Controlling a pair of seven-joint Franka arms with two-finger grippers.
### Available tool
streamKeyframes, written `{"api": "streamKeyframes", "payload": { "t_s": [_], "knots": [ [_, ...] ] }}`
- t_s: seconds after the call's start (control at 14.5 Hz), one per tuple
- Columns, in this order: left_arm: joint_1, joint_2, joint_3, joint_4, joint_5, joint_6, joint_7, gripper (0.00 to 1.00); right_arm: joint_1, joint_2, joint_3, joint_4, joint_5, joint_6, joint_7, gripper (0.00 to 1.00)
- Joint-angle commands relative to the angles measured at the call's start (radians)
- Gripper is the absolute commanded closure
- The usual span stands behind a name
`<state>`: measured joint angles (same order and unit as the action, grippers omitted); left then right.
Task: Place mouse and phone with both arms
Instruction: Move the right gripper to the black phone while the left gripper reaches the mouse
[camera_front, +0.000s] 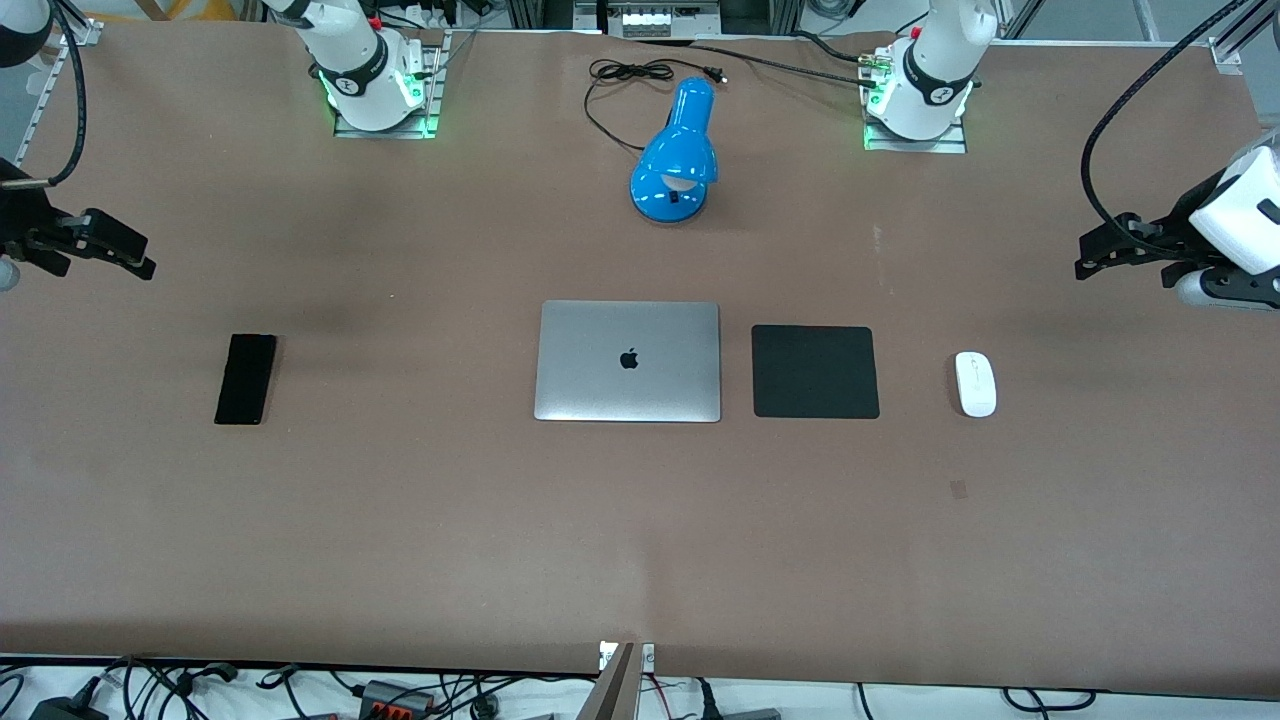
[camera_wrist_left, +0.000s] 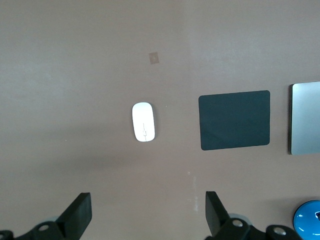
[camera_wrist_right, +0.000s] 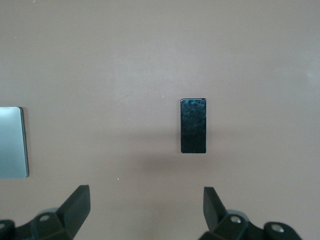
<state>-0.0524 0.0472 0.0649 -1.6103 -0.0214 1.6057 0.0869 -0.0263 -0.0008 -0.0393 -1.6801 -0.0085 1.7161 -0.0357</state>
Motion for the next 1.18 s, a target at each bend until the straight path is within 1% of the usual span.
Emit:
{"api": "streamKeyframes", "payload": {
  "t_s": [0.0,0.35,0.48,0.62,0.69,0.83,0.9,0.97,1.04,1.11],
  "knots": [
    [-0.001,0.008,-0.001,0.023,-0.005,-0.004,-0.004,0.0,-0.015,-0.024,0.013,-0.01,0.008,-0.016,-0.015,0.0],
    [0.0,0.008,-0.001,0.023,-0.005,-0.004,-0.004,0.0,-0.015,-0.019,0.013,-0.01,0.009,-0.013,-0.015,0.0],
    [-0.003,0.013,-0.001,0.038,-0.005,-0.009,-0.001,0.0,-0.015,-0.01,0.013,-0.01,0.01,-0.01,-0.013,0.0],
    [-0.003,0.04,-0.001,0.049,-0.006,-0.033,-0.001,0.0,-0.021,0.002,0.013,-0.01,0.009,-0.009,-0.015,0.0],
    [-0.004,0.052,0.001,0.046,-0.005,-0.068,-0.004,0.0,-0.021,0.03,0.013,0.0,0.007,0.003,-0.015,0.0],
    [0.002,0.126,0.007,0.046,-0.005,-0.15,-0.006,0.0,-0.024,0.064,0.012,0.007,0.005,0.008,-0.015,0.0],
    [0.006,0.147,0.01,0.033,-0.005,-0.153,-0.007,0.0,-0.024,0.083,0.01,0.002,0.002,0.01,-0.006,0.0],
    [0.014,0.187,0.01,0.029,-0.005,-0.141,-0.009,0.0,-0.024,0.109,0.01,0.002,-0.001,0.01,-0.001,0.0],
    [0.016,0.221,0.009,0.026,-0.006,-0.088,-0.009,0.0,-0.024,0.146,0.009,0.002,-0.001,0.014,0.002,0.0],
    [0.014,0.249,0.009,-0.011,-0.005,0.022,-0.009,0.0,-0.024,0.181,0.006,-0.001,-0.004,0.043,0.01,0.0]
  ]
}}
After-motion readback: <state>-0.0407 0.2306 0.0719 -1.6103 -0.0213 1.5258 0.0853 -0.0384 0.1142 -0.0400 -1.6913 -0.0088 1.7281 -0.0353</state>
